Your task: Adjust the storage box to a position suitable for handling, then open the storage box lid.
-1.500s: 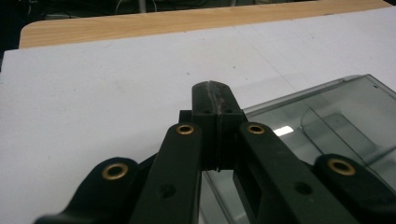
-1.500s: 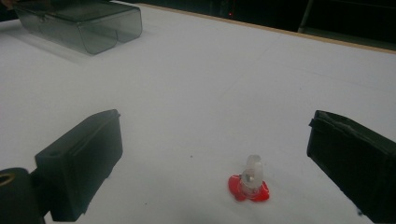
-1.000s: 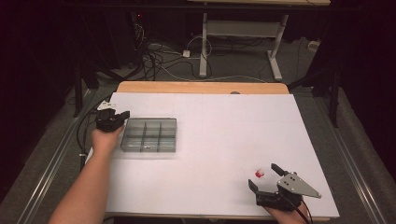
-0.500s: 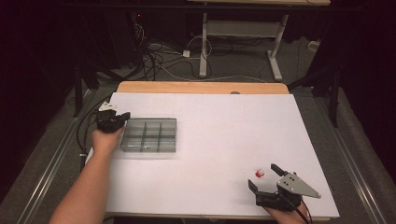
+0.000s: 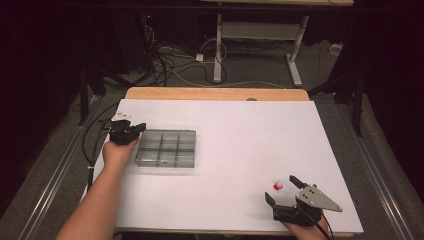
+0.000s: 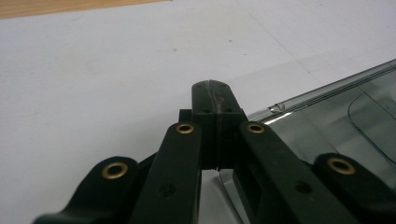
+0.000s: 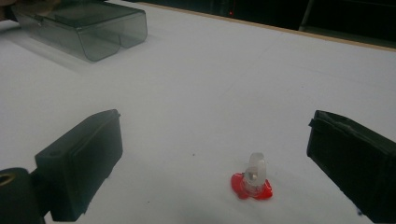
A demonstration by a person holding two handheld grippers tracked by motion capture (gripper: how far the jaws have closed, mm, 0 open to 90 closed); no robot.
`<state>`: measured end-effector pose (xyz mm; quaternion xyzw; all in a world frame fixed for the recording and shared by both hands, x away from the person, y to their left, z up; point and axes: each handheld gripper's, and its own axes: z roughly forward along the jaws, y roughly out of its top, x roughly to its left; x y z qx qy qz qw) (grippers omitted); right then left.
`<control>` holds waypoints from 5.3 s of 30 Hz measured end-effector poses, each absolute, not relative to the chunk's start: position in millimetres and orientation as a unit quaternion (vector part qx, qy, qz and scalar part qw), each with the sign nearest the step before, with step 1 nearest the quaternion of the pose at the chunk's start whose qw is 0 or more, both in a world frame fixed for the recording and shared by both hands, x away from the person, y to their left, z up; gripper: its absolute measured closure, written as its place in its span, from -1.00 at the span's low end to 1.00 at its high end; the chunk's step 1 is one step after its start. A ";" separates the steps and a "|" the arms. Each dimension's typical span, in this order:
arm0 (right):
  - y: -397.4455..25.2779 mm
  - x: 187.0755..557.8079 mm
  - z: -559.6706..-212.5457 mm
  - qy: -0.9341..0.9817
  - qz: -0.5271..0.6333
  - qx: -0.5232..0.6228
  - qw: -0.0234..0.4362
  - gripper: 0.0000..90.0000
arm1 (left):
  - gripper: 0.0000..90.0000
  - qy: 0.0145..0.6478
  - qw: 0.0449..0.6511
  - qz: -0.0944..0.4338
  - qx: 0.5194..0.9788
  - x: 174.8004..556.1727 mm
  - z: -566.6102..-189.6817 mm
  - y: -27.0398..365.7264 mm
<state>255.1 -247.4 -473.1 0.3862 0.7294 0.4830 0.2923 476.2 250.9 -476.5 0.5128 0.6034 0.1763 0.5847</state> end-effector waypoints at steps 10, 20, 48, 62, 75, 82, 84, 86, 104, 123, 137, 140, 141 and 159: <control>-247.8 255.1 -472.6 0.729 0.483 0.384 0.294 -0.91 | 0.96 0.578 0.594 0.159 0.536 461.4 -477.1 222.0; -246.4 254.9 -472.7 0.730 0.485 0.383 0.292 -0.91 | 0.96 0.561 0.597 0.151 0.553 447.5 -477.2 200.3; -248.8 255.7 -473.4 0.727 0.488 0.387 0.288 -0.92 | 0.96 0.509 0.607 0.108 0.601 390.0 -476.8 140.5; -247.5 255.0 -473.7 0.729 0.488 0.386 0.287 -0.92 | 0.95 0.506 0.625 0.079 0.588 370.6 -477.8 138.7; -246.4 253.3 -473.0 0.729 0.490 0.383 0.286 -0.91 | 0.95 0.533 0.623 0.057 0.570 301.1 -484.7 166.2; -240.3 254.5 -474.7 0.731 0.489 0.383 0.280 -0.88 | 0.95 0.538 0.603 0.052 0.586 294.7 -490.8 154.6; -238.4 254.7 -475.3 0.733 0.489 0.383 0.278 -0.88 | 0.95 0.530 0.594 0.056 0.602 293.6 -492.9 150.0; -235.9 256.0 -476.2 0.734 0.487 0.384 0.276 -0.87 | 0.95 0.525 0.593 0.060 0.608 292.5 -493.2 147.7; -197.2 269.4 -467.6 0.753 0.486 0.360 0.259 -0.57 | 0.95 0.485 0.635 0.033 0.600 297.4 -487.1 159.9; -176.0 291.7 -454.0 0.763 0.501 0.341 0.225 0.04 | 0.95 0.499 0.636 0.048 0.587 299.3 -489.7 159.7; -171.0 287.9 -450.5 0.764 0.516 0.318 0.221 1.00 | 0.94 0.483 0.639 0.058 0.596 295.4 -490.6 157.3; -168.6 286.0 -449.2 0.765 0.523 0.311 0.212 1.00 | 0.94 0.483 0.639 0.056 0.596 295.4 -490.6 157.5; -167.5 285.3 -448.7 0.766 0.525 0.307 0.210 1.00 | 0.94 0.482 0.639 0.056 0.597 295.3 -490.6 157.6; -135.0 269.8 -449.2 0.790 0.528 0.267 0.163 1.00 | 0.95 0.474 0.643 0.057 0.599 293.6 -490.7 157.3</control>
